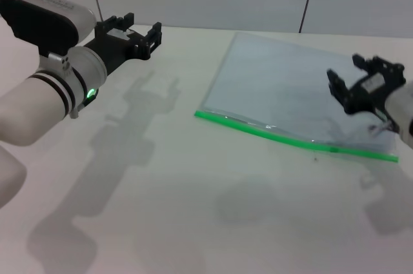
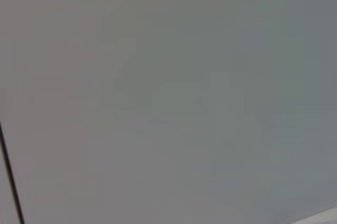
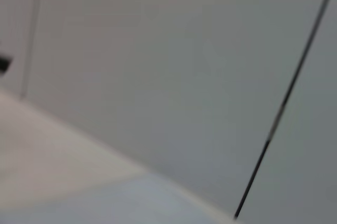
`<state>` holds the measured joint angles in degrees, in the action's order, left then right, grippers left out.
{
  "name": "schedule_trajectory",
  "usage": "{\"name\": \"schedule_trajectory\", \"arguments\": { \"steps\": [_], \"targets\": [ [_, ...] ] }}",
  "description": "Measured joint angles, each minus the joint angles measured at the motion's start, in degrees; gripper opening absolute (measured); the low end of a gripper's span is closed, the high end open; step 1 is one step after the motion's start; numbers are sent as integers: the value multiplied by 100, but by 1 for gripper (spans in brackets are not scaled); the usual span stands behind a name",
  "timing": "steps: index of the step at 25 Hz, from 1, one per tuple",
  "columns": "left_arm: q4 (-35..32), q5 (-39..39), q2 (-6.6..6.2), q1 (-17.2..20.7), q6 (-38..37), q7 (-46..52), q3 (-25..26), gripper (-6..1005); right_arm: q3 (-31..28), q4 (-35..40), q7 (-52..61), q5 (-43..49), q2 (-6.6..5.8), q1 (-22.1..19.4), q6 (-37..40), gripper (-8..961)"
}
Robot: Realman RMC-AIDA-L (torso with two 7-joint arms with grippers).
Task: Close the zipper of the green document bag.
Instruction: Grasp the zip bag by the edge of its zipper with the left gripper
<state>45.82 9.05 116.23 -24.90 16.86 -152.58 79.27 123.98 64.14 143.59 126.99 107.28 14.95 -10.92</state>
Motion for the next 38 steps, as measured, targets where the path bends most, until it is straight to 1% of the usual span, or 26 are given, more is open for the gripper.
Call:
{"name": "schedule_trajectory", "arguments": {
  "steps": [2,4,5,6,7,8,10,14,18,20,23,26,28,30,38],
  "targets": [
    [0,0,-2,16,-19,0,9,584,-24,331,-4,372,-163,-202,423,504],
    [15,0,-3,44,-21,0,19,583,-111,626,-5,727,-242,-375,906,504],
    [20,0,-4,67,-23,0,32,583,-180,734,-6,938,-252,-461,1170,504],
    [23,0,-5,85,-25,0,41,583,-313,916,-7,1358,-229,-660,1488,504],
    [27,0,-7,103,-28,0,55,583,-313,916,-7,1358,-229,-660,1488,504],
    [31,0,-10,117,-31,0,78,583,-354,983,-7,1557,-207,-751,1550,504],
    [41,0,-12,159,-33,0,132,583,-404,1128,-7,2002,-139,-943,1664,504],
    [67,0,-17,238,-34,0,185,583,-556,1366,-26,2684,33,-1128,2097,503],
    [86,0,-25,247,-35,0,219,583,-648,1461,-222,2879,181,-1251,2253,503],
    [96,0,-26,267,-39,0,258,583,-671,1462,-443,2884,276,-1311,2263,503],
    [124,0,-29,330,-67,0,315,583,-830,1466,-1029,2886,503,-1414,2468,503],
    [245,8,-37,422,-189,0,363,583,-1069,1494,-1595,2889,706,-1503,2773,503],
    [347,33,-44,492,-269,-1,393,583,-1200,1543,-1854,2891,804,-1583,2902,503],
    [425,50,-49,543,-308,-1,437,583,-1245,1647,-1986,2891,838,-1662,2964,503],
    [467,53,-51,597,-429,-10,485,583,-1325,1785,-2238,2893,846,-1801,3135,502]
  ]
}}
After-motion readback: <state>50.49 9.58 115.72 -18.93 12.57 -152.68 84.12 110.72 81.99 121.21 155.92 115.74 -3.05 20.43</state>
